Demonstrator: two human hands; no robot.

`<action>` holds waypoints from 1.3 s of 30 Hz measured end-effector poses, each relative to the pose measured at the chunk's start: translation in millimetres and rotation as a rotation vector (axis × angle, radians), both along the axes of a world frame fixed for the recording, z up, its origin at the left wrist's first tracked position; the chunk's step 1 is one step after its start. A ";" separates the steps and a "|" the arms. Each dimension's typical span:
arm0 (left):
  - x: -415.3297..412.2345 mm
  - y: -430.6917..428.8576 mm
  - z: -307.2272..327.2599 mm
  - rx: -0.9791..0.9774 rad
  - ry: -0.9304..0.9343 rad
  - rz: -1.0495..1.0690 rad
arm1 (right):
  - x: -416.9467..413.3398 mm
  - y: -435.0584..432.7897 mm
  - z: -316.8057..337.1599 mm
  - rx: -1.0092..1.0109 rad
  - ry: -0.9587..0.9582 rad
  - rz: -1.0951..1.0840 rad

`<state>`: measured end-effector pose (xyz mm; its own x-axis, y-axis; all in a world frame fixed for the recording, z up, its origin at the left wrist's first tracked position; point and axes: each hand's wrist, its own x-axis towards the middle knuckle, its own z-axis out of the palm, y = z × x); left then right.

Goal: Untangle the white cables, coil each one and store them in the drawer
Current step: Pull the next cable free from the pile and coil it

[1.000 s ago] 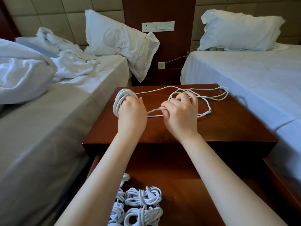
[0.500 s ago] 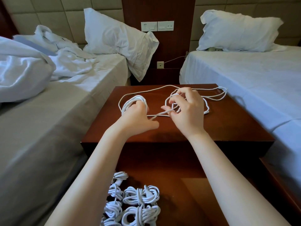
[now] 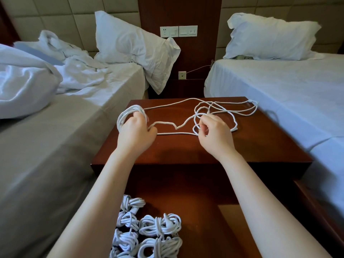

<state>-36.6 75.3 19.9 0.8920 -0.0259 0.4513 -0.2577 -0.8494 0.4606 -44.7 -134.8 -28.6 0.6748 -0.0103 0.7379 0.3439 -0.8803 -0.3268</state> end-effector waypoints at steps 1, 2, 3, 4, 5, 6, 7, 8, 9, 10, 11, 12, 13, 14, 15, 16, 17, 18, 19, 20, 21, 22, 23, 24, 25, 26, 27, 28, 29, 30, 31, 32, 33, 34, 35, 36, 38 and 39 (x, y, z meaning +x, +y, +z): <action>0.9 -0.8 -2.6 -0.001 0.002 -0.009 | 0.9 1.5 -0.9 0.045 0.030 0.021; 1.8 -1.4 -4.9 -0.001 0.006 -0.020 | 1.6 3.0 -1.1 0.081 0.052 0.048; 3.0 -1.5 -6.7 -0.001 0.009 -0.029 | 2.5 4.8 -1.3 0.110 0.065 0.072; 4.3 -1.6 -8.3 -0.001 0.014 -0.039 | 2.9 7.1 -0.1 0.140 0.069 0.092; 5.1 -2.0 -9.4 0.005 0.023 -0.049 | 2.6 9.3 2.2 0.179 0.069 0.106; 6.1 -2.6 -10.5 0.020 0.038 -0.059 | 1.8 11.6 5.5 0.241 0.072 0.119; 6.9 -3.4 -11.8 0.040 0.060 -0.071 | -0.1 13.9 9.6 0.324 0.083 0.134; 7.5 -4.4 -12.7 0.059 0.086 -0.083 | -1.9 16.3 13.6 0.415 0.107 0.150; 8.1 -5.2 -13.0 0.071 0.108 -0.096 | -3.3 17.8 16.8 0.492 0.130 0.160; 8.8 -6.1 -13.1 0.072 0.123 -0.110 | -4.2 18.7 19.0 0.542 0.141 0.165; 9.3 -7.0 -13.1 0.064 0.136 -0.124 | -4.8 19.1 20.4 0.555 0.138 0.170; 9.2 -8.1 -13.1 0.054 0.147 -0.137 | -5.7 18.9 21.5 0.537 0.127 0.186; 8.9 -9.1 -12.8 0.043 0.153 -0.147 | -6.5 18.1 22.1 0.492 0.123 0.209; 8.2 -10.2 -12.5 0.033 0.152 -0.152 | -6.9 17.3 22.7 0.423 0.139 0.230; 7.3 -11.3 -12.0 0.021 0.140 -0.150 | -7.2 16.4 22.7 0.338 0.174 0.239; 7.1 -12.0 -11.7 0.003 0.122 -0.145 | -6.6 15.6 22.0 0.244 0.217 0.234; 6.7 -12.4 -10.9 -0.018 0.102 -0.133 | -6.1 15.5 21.7 0.157 0.249 0.223; 7.1 -12.3 -10.5 -0.036 0.090 -0.118 | -5.9 16.0 21.0 0.090 0.264 0.220; 7.0 -11.8 -10.0 -0.048 0.084 -0.102 | -6.2 16.2 20.0 0.049 0.273 0.233; 7.3 -11.4 -9.8 -0.062 0.083 -0.092 | -6.5 16.7 18.7 0.025 0.290 0.257; 7.3 -11.0 -9.2 -0.079 0.080 -0.092 | -6.8 17.3 17.4 0.002 0.315 0.277; 7.5 -11.1 -8.7 -0.097 0.074 -0.097 | -7.0 18.0 16.3 -0.030 0.328 0.285; 7.3 -11.1 -7.9 -0.110 0.065 -0.098 | -6.9 18.9 15.4 -0.062 0.310 0.280; 7.5 -10.5 -7.6 -0.119 0.059 -0.087 | -6.3 19.8 14.8 -0.087 0.256 0.265; 8.2 -9.0 -7.5 -0.125 0.058 -0.063 | -5.0 20.1 14.4 -0.102 0.179 0.242; 9.7 -6.5 -8.5 -0.126 0.067 -0.031 | -2.9 19.9 13.8 -0.108 0.093 0.217; 10.8 -3.7 -9.6 -0.116 0.073 0.001 | -1.2 19.8 14.0 -0.103 0.003 0.188; 12.3 -1.1 -11.8 -0.095 0.075 0.023 | 0.4 19.6 14.2 -0.087 -0.081 0.164; 12.1 0.5 -13.4 -0.067 0.076 0.034 | 1.1 19.9 14.8 -0.069 -0.155 0.147; 11.5 0.3 -14.8 -0.040 0.084 0.036 | 1.5 21.0 15.6 -0.053 -0.216 0.135; 10.3 -1.2 -15.5 -0.009 0.092 0.028 | 0.7 23.2 16.6 -0.035 -0.260 0.121; 8.9 -4.1 -15.6 0.024 0.102 0.016 | -0.2 25.7 17.6 -0.006 -0.286 0.109; 7.3 -7.2 -15.1 0.060 0.110 -0.001 | -1.1 27.8 18.5 0.035 -0.294 0.103; 6.2 -9.8 -14.5 0.096 0.113 -0.018 | -1.9 29.2 19.6 0.088 -0.292 0.106; 5.3 -11.8 -13.4 0.123 0.112 -0.039 | -2.6 29.0 21.4 0.135 -0.292 0.110; 5.6 -13.0 -12.8 0.137 0.122 -0.064 | -3.2 28.0 23.7 0.165 -0.304 0.107; 6.1 -15.1 -10.9 0.142 0.187 -0.134 | -3.3 23.7 28.2 0.176 -0.353 0.071; 5.8 -16.8 -9.7 0.150 0.225 -0.174 | -2.9 21.6 30.3 0.168 -0.372 0.043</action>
<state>-30.8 58.6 10.2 0.9453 -0.2378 0.2232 -0.3107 -0.8644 0.3954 -47.6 -113.2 1.6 0.3643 -0.1293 0.9223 0.5013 -0.8073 -0.3112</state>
